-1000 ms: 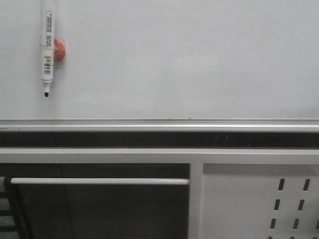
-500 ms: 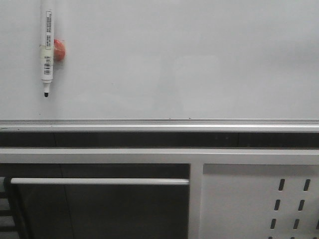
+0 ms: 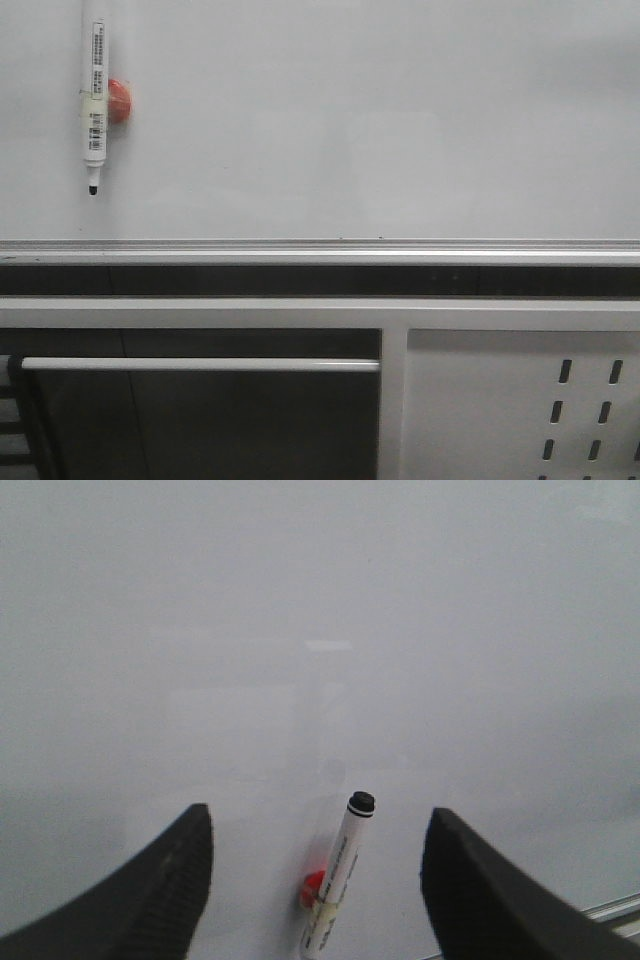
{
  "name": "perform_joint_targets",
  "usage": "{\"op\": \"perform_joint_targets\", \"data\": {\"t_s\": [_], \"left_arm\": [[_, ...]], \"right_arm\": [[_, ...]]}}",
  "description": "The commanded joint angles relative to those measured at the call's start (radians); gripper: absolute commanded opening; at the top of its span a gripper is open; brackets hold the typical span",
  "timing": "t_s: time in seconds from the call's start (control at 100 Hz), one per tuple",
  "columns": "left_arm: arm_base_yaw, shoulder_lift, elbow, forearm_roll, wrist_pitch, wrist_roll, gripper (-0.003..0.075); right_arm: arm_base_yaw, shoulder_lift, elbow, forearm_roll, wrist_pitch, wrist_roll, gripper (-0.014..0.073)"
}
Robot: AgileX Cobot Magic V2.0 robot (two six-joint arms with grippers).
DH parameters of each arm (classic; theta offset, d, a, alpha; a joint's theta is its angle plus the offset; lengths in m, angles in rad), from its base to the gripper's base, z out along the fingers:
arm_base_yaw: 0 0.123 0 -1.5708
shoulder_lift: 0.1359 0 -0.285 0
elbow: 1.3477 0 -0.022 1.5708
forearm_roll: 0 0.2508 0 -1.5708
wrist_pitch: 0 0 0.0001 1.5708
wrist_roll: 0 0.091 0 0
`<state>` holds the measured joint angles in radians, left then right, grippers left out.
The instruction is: Write number 1 on whiteboard
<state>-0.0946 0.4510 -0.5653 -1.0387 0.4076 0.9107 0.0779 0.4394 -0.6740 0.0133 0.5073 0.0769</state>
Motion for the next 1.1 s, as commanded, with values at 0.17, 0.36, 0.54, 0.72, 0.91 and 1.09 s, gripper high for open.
{"op": "perform_joint_targets", "data": {"t_s": [0.17,0.36,0.54,0.72,0.91,1.09], "left_arm": [[-0.008,0.074,0.046,-0.069,-0.059,0.068,0.0492],[-0.008,0.149,0.058,-0.088,-0.068,0.183,0.0491],[-0.008,0.214,0.062,-0.139,-0.059,0.189,0.0491],[-0.008,0.236,0.103,-0.308,-0.059,0.377,0.0481],[-0.008,0.238,0.125,-0.461,-0.046,0.548,0.0419],[-0.008,0.238,0.128,-0.521,0.000,0.634,0.0410]], "right_arm": [[-0.007,0.017,-0.029,-0.013,-0.075,-0.012,-0.0079],[-0.007,0.017,-0.027,-0.002,-0.058,-0.012,-0.0079],[-0.007,0.017,-0.027,0.005,-0.058,-0.012,-0.0079],[-0.007,0.017,-0.027,0.005,-0.058,-0.012,-0.0079],[-0.007,0.017,-0.027,0.005,-0.058,-0.012,-0.0079],[-0.007,0.017,-0.027,0.005,-0.058,-0.012,-0.0079]]}}
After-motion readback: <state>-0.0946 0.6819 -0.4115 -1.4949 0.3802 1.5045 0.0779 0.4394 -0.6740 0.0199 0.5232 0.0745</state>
